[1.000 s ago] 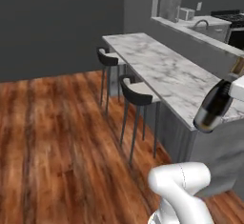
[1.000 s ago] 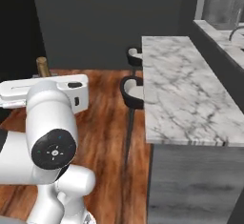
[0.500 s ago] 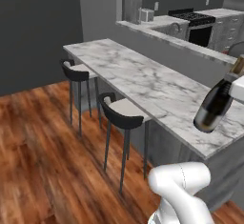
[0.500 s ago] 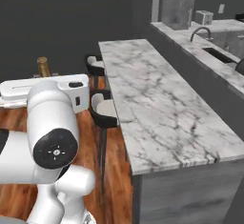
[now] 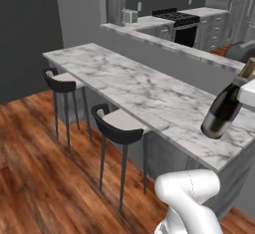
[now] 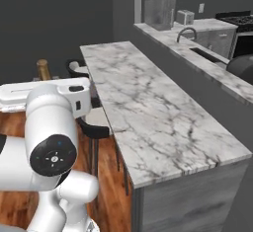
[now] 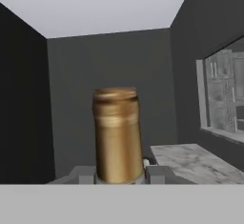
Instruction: Get the candle and the wine from the cabinet and move them to the dining counter.
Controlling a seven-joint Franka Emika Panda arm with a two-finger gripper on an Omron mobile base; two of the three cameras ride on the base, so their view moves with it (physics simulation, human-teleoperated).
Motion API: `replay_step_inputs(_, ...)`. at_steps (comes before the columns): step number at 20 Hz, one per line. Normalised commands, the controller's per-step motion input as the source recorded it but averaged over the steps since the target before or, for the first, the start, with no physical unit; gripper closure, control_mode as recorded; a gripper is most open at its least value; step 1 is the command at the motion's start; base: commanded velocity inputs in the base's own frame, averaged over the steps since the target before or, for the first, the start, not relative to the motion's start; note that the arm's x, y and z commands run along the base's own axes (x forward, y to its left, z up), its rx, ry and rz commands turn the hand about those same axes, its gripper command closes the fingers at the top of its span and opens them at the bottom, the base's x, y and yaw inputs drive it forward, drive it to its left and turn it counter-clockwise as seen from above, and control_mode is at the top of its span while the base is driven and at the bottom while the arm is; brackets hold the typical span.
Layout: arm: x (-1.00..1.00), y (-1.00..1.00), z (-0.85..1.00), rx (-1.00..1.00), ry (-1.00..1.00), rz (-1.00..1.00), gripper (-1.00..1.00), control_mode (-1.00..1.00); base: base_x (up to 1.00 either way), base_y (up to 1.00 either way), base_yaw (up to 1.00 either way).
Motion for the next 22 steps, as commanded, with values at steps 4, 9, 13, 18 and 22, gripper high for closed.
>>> replay_step_inputs(4,0.0,0.0,0.0,0.0,0.0,0.0,1.0,1.0,0.19,0.0,-0.09)
replay_step_inputs(9,0.04,-0.01,0.0,0.0,0.02,-0.01,1.0,-1.0,0.16,0.0,-0.06)
replay_step_inputs(13,0.36,-0.17,-0.07,0.0,0.07,-0.05,1.0,-1.0,0.0,0.0,0.0)
replay_step_inputs(18,0.52,-0.18,-0.14,0.0,0.03,-0.03,1.0,-1.0,0.0,0.0,0.0)
replay_step_inputs(22,0.59,-0.15,-0.17,0.0,0.0,-0.01,1.0,-1.0,0.0,0.0,0.0)
